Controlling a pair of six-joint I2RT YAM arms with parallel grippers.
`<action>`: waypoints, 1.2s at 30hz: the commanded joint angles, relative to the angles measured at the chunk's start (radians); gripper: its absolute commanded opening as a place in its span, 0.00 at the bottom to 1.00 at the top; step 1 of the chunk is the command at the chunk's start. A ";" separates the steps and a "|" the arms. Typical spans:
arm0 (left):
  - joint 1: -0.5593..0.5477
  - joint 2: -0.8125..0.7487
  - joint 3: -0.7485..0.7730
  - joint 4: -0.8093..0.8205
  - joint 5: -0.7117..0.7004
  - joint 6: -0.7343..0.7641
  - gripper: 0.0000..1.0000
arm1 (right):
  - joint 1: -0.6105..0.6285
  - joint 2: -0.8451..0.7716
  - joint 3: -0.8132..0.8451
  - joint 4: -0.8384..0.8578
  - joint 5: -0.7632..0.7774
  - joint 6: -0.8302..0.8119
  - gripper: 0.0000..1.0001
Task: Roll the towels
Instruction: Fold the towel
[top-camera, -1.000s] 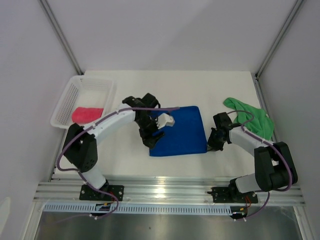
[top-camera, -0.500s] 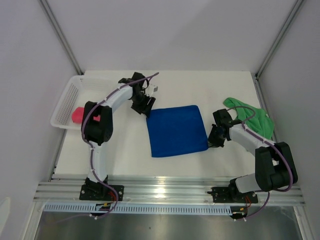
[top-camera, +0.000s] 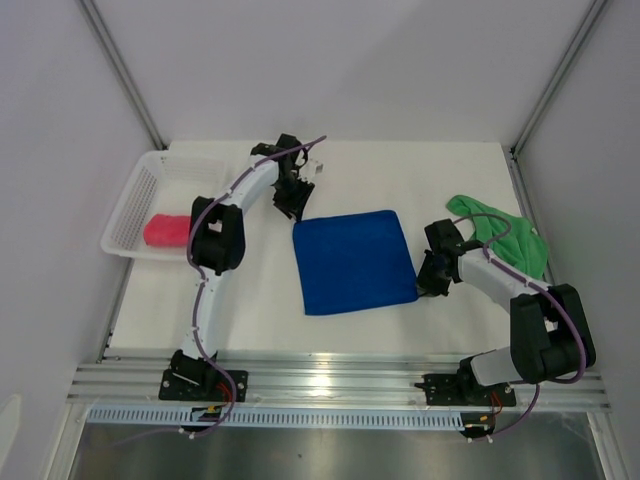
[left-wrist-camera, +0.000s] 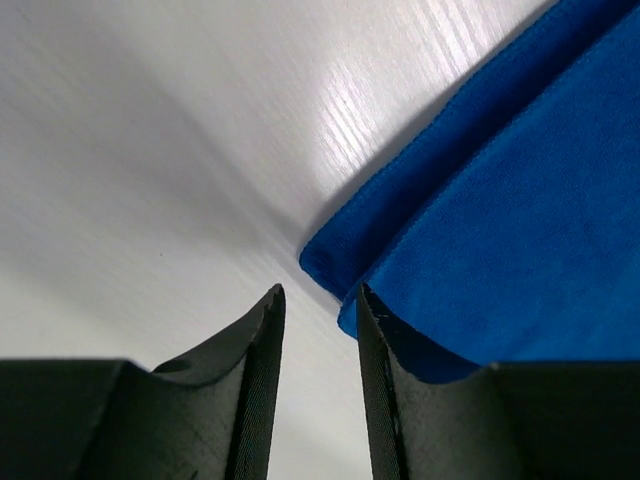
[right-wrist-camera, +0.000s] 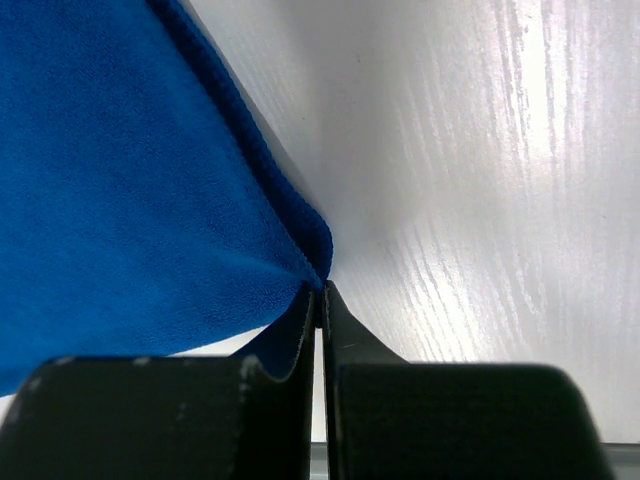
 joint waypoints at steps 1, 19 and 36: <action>-0.002 0.011 0.074 -0.106 0.033 0.031 0.38 | 0.009 -0.026 0.038 -0.028 0.063 0.008 0.00; -0.002 0.034 0.049 -0.110 0.103 0.022 0.17 | 0.022 -0.036 -0.024 0.006 0.028 0.028 0.05; -0.002 0.023 0.034 -0.089 0.128 0.020 0.20 | -0.053 0.225 0.374 0.063 -0.005 -0.254 0.49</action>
